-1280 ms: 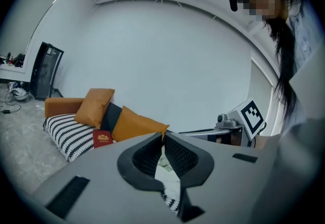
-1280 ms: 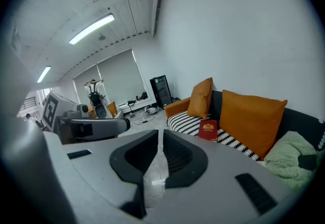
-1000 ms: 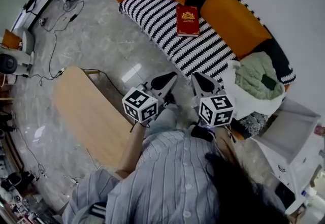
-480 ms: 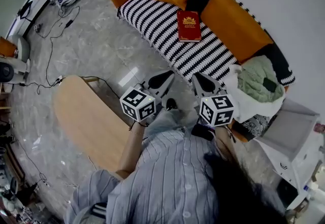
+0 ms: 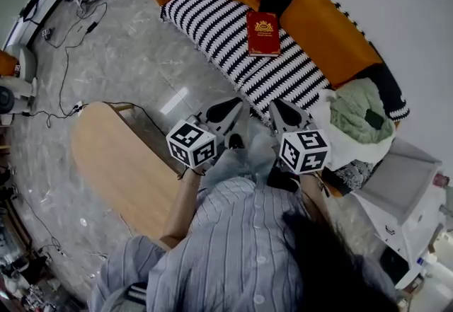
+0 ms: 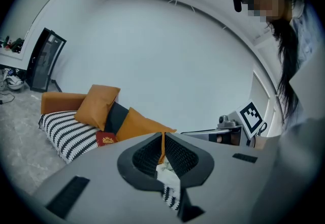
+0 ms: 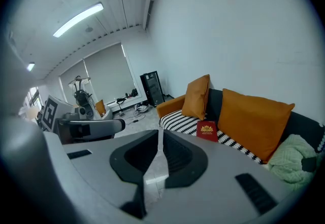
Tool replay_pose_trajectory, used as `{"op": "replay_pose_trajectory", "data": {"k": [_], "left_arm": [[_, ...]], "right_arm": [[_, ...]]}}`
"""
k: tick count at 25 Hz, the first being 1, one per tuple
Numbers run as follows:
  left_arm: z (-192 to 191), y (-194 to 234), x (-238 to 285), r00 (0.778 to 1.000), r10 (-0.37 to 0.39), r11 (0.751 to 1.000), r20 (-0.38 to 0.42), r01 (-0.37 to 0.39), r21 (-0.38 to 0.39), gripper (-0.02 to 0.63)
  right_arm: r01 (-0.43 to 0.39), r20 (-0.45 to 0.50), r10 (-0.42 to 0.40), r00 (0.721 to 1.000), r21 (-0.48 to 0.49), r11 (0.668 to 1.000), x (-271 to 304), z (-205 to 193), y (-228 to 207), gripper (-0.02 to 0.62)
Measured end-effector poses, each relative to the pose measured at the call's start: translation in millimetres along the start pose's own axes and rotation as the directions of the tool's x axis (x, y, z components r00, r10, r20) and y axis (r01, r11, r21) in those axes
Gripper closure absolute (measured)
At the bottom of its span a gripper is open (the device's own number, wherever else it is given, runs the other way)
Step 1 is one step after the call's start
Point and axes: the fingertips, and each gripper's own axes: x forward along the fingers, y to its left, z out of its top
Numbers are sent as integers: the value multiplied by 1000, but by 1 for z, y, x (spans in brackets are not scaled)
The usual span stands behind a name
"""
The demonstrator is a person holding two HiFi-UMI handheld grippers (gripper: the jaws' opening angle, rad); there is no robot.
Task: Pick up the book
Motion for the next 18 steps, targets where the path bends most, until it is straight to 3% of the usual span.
{"op": "replay_pose_trajectory", "data": {"k": [12, 18], "left_arm": [[19, 58, 18, 995, 100, 994, 20, -99, -50, 584], [19, 83, 61, 996, 94, 991, -11, -94, -94, 584]], "right_arm": [[-47, -31, 47, 998, 4, 999, 57, 26, -27, 554], [-42, -85, 45, 995, 35, 999, 89, 33, -69, 554]]}}
